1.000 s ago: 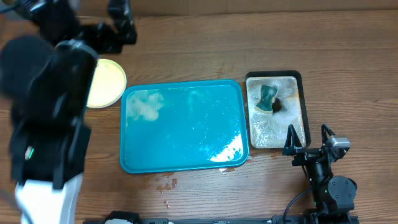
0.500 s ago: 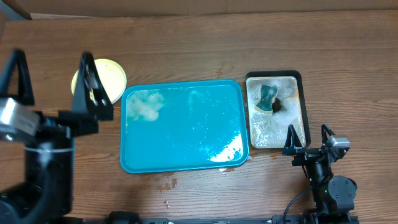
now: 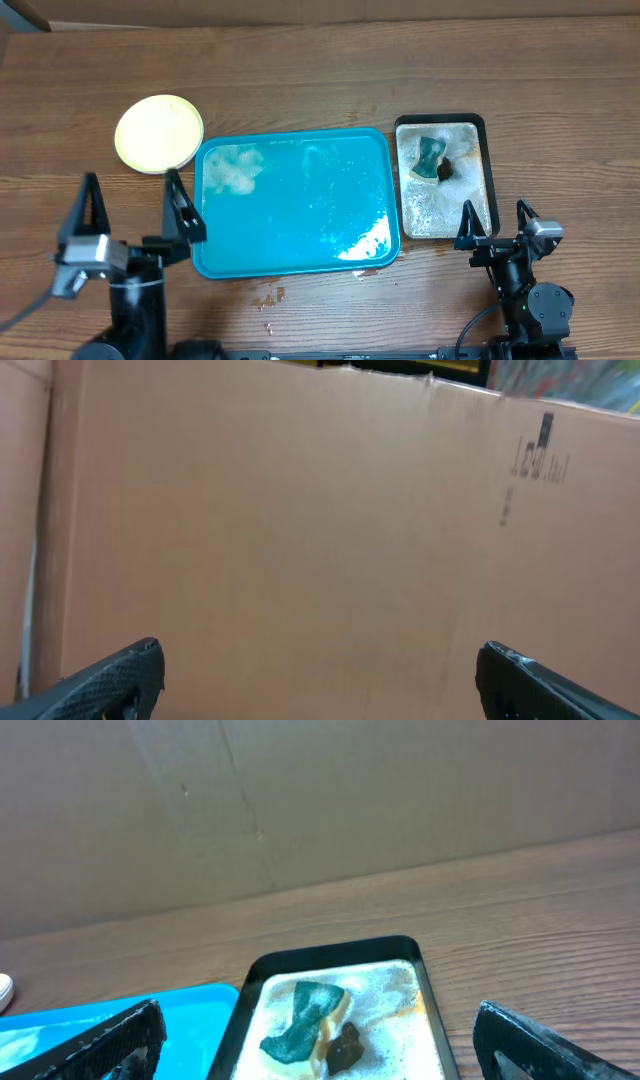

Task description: Clean dirty plates on tray and stack at the side

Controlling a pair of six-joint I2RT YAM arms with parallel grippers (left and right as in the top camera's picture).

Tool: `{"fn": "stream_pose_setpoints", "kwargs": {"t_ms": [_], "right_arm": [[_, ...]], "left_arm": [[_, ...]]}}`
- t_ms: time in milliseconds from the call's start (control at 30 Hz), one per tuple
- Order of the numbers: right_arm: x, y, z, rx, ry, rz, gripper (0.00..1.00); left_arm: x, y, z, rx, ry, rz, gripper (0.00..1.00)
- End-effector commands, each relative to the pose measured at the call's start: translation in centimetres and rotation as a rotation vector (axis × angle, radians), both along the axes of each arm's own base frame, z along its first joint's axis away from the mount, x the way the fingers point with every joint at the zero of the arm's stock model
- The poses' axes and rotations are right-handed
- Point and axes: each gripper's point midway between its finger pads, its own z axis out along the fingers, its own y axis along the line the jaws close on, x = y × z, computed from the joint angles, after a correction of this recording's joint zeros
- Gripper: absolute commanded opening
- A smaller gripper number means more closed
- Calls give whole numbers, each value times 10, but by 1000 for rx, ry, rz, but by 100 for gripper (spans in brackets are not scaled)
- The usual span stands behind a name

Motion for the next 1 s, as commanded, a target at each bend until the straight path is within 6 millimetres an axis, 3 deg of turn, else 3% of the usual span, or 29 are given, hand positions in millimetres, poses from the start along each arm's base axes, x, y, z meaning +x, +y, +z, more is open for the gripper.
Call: {"fn": "stream_pose_setpoints", "kwargs": {"t_ms": [0, 200, 500, 967], "right_arm": [[0, 0, -1, 4, -8, 1, 100], [0, 0, -1, 4, -8, 1, 100], [0, 0, -1, 4, -8, 1, 100], [0, 0, -1, 4, -8, 1, 100]], "left_arm": [[-6, 5, -28, -23, -1, 20, 100], [-4, 6, -72, -18, 35, 23, 100], [15, 7, -140, -80, 173, 2, 100], [34, 5, -214, -154, 326, -26, 100]]}}
